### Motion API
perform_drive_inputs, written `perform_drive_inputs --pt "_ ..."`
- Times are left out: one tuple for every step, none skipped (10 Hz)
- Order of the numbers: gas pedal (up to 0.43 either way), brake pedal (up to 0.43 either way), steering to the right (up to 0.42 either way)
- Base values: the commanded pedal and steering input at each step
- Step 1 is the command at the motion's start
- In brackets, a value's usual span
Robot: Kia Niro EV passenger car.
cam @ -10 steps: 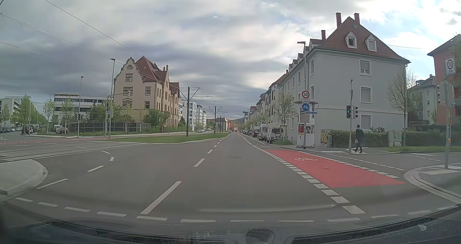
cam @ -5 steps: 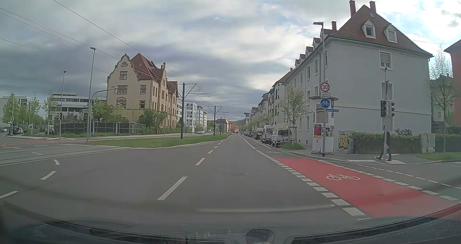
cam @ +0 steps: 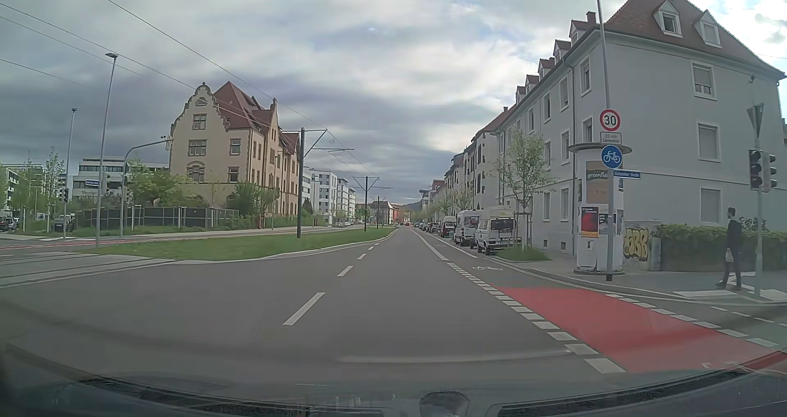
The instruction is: Follow the waypoints while adhering to traffic rules and regulations
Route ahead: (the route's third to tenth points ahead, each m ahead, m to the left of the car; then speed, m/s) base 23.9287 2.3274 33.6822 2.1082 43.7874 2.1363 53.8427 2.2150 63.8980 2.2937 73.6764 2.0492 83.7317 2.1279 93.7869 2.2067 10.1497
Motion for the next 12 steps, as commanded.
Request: perform_drive_inputs --pt "0.11 0.0 -0.002" --pt "0.11 0.0 -0.002" --pt "0.11 0.0 -0.002" --pt "0.11 0.0 -0.002" --pt "0.11 0.0 -0.002" --pt "0.11 0.0 -0.002" --pt "0.11 0.0 -0.002" --pt "0.11 0.0 -0.002" --pt "0.11 0.0 -0.001" --pt "0.11 0.0 -0.001" --pt "0.11 0.0 -0.001" --pt "0.11 0.0 -0.001"
